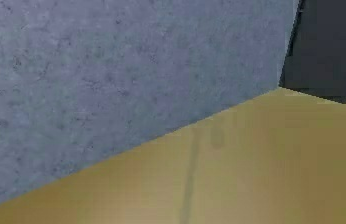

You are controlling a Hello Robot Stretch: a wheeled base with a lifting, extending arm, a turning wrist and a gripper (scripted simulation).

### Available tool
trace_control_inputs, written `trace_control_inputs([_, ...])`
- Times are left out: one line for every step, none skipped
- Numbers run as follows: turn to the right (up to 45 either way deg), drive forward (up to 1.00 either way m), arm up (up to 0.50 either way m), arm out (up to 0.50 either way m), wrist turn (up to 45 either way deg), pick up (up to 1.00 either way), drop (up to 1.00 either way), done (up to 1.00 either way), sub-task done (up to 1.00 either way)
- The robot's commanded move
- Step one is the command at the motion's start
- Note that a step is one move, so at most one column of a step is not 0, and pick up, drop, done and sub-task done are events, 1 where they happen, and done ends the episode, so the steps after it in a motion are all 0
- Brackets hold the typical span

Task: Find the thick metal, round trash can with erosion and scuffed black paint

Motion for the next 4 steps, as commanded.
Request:
trace_control_inputs([45.0,0.0,0.0,0.0,0.0,0.0,0.0,0.0,0.0])
trace_control_inputs([6.0,0.0,0.0,0.0,0.0,0.0,0.0,0.0,0.0])
trace_control_inputs([0.0,0.65,0.0,0.0,0.0,0.0,0.0,0.0,0.0])
trace_control_inputs([27.0,0.0,0.0,0.0,0.0,0.0,0.0,0.0,0.0])
